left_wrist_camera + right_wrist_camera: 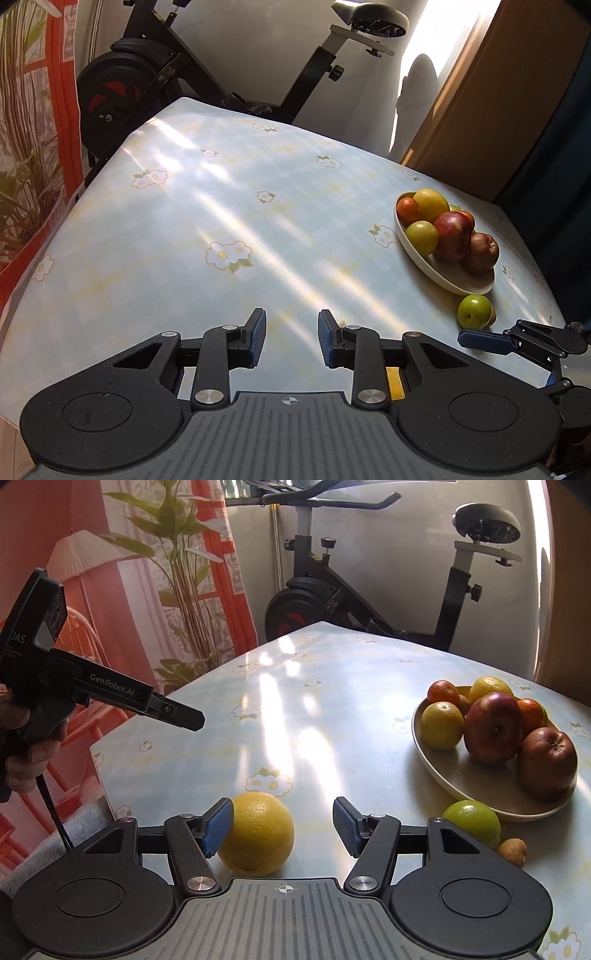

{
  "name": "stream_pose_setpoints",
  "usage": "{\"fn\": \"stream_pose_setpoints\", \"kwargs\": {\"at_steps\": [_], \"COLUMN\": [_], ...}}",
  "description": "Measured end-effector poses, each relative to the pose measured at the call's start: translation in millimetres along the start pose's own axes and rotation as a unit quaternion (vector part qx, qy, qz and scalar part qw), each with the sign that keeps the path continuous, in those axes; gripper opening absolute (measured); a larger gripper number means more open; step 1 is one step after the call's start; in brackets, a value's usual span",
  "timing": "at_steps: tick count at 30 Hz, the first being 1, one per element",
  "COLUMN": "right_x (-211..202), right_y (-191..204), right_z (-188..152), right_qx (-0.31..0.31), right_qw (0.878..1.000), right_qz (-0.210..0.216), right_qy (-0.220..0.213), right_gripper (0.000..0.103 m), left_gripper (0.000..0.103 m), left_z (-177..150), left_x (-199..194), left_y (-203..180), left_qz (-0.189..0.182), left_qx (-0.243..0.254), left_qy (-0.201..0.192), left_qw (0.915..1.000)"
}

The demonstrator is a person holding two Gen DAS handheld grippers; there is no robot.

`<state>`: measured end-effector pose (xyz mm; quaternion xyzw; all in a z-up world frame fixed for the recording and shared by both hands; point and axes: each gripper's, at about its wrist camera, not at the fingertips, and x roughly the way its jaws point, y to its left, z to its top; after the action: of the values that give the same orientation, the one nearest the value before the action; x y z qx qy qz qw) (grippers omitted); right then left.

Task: Organize fruits
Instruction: 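Move both grippers to the yellow grapefruit on the table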

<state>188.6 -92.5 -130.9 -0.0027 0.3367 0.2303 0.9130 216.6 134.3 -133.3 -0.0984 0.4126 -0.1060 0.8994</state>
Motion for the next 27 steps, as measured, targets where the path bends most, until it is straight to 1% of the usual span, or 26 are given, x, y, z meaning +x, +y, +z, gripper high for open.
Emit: {"fn": "stream_pose_setpoints", "kwargs": {"at_steps": [4,7,9,10,16,19,23,27], "right_x": [6,11,13,13,6,-1,-9,-11], "right_y": [6,7,7,7,3,-5,-12,-16], "right_z": [1,-1,-4,-7,-14,-18,-22,-26], "right_qx": [-0.012,-0.014,-0.014,-0.012,-0.009,0.008,0.033,0.045], "right_qw": [1.000,0.999,0.999,0.999,0.998,0.999,0.999,0.998], "right_qz": [0.013,0.015,0.009,0.011,0.016,0.022,0.019,0.021], "right_qy": [0.014,0.033,0.048,0.051,0.052,0.044,0.030,0.028], "right_gripper": [0.056,0.053,0.049,0.049,0.048,0.046,0.041,0.041], "left_gripper": [0.032,0.032,0.032,0.032,0.032,0.032,0.032,0.032], "left_z": [-2,-2,-1,-1,0,1,-1,-6], "left_x": [1,3,5,6,13,20,34,47], "left_y": [0,-3,-5,-7,-13,-21,-39,-56], "left_qz": [-0.006,-0.017,-0.026,-0.027,-0.056,-0.072,-0.091,-0.113], "left_qx": [-0.001,-0.002,-0.005,-0.005,-0.016,-0.017,-0.001,0.017], "left_qy": [0.003,0.006,0.009,0.012,0.022,0.028,0.049,0.068], "left_qw": [1.0000,0.9998,0.9996,0.9995,0.9981,0.9969,0.9946,0.9911]}}
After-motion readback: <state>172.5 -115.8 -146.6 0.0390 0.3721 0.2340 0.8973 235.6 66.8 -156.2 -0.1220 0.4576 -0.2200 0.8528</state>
